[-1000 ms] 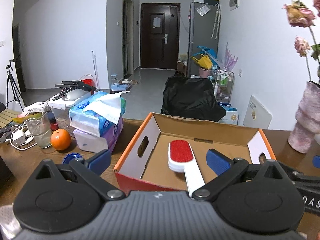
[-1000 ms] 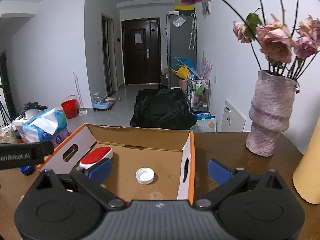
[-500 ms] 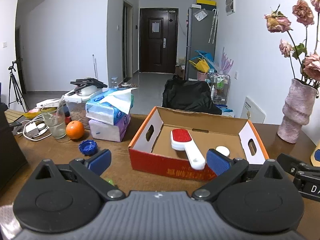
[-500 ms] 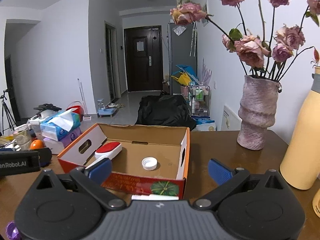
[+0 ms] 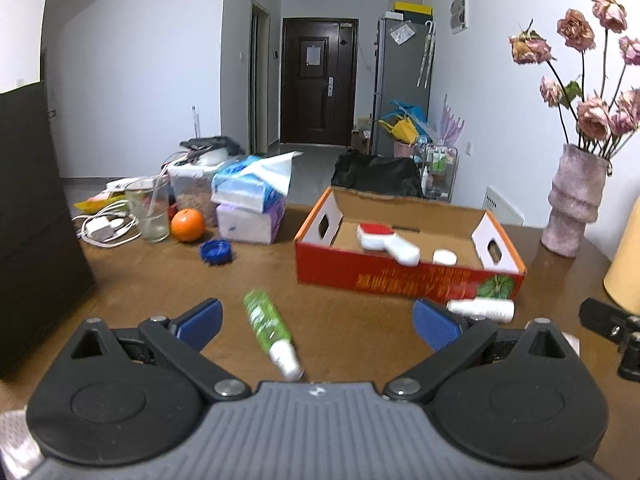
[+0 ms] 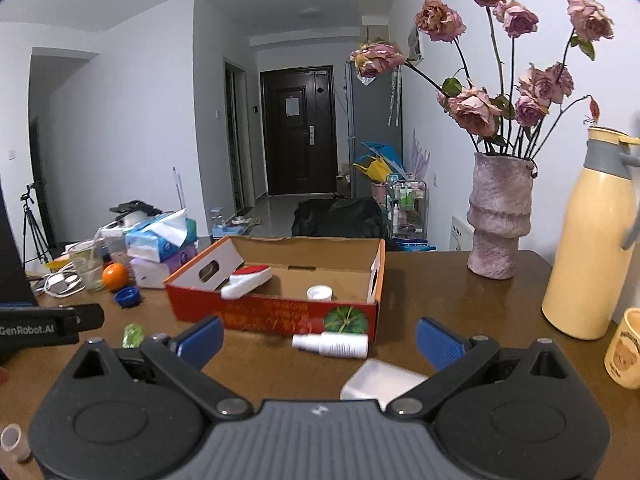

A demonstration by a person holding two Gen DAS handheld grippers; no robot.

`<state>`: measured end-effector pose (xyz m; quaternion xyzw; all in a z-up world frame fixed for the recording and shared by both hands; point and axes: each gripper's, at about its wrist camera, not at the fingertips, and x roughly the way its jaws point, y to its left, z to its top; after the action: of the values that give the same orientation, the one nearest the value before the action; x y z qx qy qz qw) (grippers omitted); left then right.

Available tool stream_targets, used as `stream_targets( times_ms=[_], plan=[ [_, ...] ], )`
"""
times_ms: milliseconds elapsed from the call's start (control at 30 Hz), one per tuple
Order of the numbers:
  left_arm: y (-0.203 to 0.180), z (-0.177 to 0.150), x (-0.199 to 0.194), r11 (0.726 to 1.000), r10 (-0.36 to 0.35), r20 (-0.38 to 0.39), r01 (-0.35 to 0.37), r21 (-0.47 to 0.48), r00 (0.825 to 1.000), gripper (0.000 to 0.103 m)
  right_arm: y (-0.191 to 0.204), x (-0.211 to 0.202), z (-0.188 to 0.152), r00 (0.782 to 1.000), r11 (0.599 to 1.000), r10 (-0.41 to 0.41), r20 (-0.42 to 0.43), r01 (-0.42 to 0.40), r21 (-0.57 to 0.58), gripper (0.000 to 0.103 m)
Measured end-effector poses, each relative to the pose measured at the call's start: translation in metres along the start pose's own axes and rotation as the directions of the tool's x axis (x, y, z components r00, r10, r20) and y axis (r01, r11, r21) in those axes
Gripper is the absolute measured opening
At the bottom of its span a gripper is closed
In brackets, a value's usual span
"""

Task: Organize rigid objects
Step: 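Move both tools back toward the remaining objects on the table, then grasp the ridged white cap with the right gripper while the left gripper grasps the tape roll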

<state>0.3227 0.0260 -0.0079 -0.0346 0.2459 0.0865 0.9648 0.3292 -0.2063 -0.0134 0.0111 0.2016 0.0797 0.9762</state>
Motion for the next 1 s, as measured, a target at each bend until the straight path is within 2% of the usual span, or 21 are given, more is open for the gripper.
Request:
stream_targets(
  times_ms=[500,1000],
  plan=[
    [0.053,-0.052,-0.049,0.999,0.046,-0.02,-0.047,-0.02,0.999,0.103,-0.003,-0.056,-0.065,0.999,0.999,-0.038,-0.036,0.037,-0.015,0.103],
    [0.103,-0.105,-0.063,0.994,0.103,-0.061,-0.105,-0.037,0.993,0.103,-0.021,-0.069,-0.108,0.99,0.997,-0.081,-0.114,0.082,0.003,0.102]
  ],
)
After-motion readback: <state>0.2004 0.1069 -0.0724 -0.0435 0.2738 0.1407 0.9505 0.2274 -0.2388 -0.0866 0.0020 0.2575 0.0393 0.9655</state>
